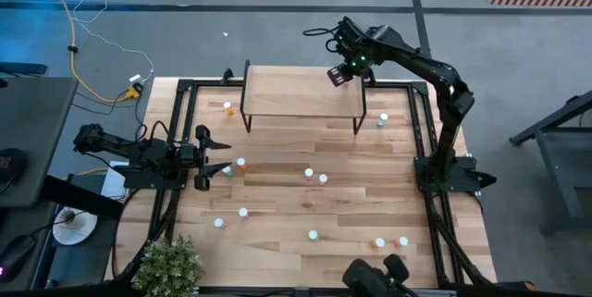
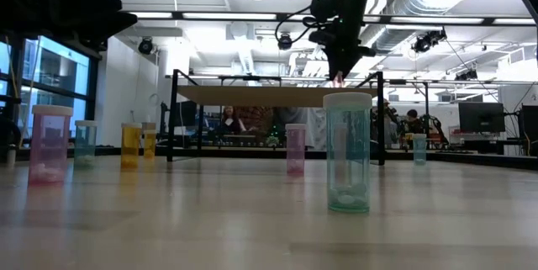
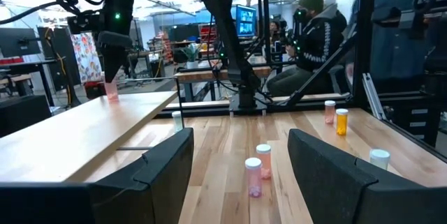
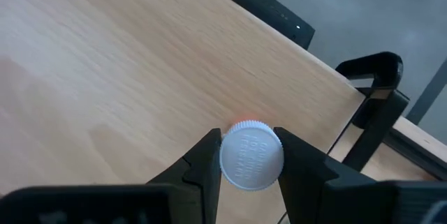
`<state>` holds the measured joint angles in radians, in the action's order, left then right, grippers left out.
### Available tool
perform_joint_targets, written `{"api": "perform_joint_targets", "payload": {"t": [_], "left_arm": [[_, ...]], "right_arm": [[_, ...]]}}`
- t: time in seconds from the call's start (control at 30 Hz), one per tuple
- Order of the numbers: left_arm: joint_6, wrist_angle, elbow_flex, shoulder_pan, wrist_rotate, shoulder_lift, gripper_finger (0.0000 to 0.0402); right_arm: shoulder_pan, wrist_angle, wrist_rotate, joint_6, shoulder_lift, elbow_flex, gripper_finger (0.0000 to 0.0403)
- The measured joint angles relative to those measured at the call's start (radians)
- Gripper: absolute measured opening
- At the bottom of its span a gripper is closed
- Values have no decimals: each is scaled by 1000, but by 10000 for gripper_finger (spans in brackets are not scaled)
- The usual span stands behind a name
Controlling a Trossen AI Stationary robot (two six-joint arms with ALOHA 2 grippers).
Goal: Pick and place medicine bottles onto shelf by color
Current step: Put the top red pill bottle on the shelf
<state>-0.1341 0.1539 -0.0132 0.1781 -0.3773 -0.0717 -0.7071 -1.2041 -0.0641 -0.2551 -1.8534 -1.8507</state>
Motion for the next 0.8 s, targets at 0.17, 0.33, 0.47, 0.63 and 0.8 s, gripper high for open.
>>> {"api": "perform_joint_targets", "payload": {"t": [0.17,0.33,0.47,0.63,0.8], "left_arm": [[0,0,0,0,0,0,225],[0,0,0,0,0,0,225],[0,0,0,0,0,0,225],[0,0,0,0,0,0,225],[0,0,0,0,0,0,225]], "right_arm": [[0,-7,-15,1,0,0,103],[0,-20,-15,2,0,0,103],[0,-19,-15,2,0,0,103],[0,-19,-15,2,0,0,103],[0,-20,-12,2,0,0,103]]}}
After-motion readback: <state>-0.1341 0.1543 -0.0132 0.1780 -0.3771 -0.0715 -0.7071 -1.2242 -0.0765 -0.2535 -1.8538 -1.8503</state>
